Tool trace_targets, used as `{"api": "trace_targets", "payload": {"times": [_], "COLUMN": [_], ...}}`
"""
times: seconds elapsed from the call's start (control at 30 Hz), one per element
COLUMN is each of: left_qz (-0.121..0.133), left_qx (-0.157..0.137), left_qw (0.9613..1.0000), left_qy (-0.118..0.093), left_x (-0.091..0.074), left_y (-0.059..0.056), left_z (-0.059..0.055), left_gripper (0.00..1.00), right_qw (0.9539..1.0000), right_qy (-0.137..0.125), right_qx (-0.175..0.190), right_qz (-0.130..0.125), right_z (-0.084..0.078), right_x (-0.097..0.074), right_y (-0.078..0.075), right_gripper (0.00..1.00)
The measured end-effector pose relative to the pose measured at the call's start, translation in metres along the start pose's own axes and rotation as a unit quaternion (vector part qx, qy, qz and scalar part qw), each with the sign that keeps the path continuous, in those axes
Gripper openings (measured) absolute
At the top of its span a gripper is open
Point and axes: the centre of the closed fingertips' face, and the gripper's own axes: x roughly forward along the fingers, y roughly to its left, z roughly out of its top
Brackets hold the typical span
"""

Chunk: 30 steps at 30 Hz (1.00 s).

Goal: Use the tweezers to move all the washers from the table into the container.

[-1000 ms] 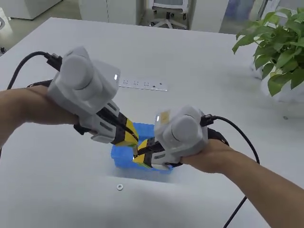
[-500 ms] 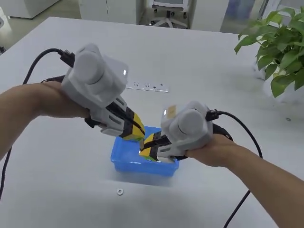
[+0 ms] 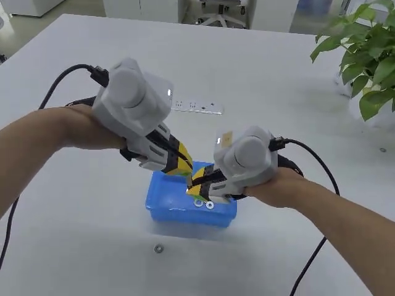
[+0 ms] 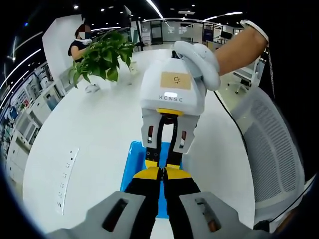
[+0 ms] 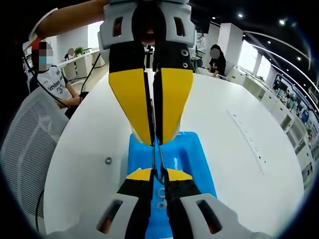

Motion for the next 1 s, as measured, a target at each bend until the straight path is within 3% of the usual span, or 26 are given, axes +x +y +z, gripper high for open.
{"api": "trace_targets", "payload": {"times": [0.63, 1.0], "left_qz": [-0.002, 0.003], "left_qx": [-0.025, -0.032], "left_qw": [0.9997, 0.9995], "left_qy": [0.003, -0.002], "left_x": [0.02, 0.023], "left_y": [0.013, 0.014], "left_z": [-0.02, -0.024], "left_gripper": [0.06, 0.06], "right_qw": [0.9996, 0.9995], "right_qy": [0.021, 0.027], "right_qx": [0.011, 0.005], "right_qz": [0.018, 0.018], "right_z": [-0.021, -0.026], "right_x": [0.023, 0.026], "right_y": [-0.008, -0.011], "right_gripper": [0.1, 0.1]}}
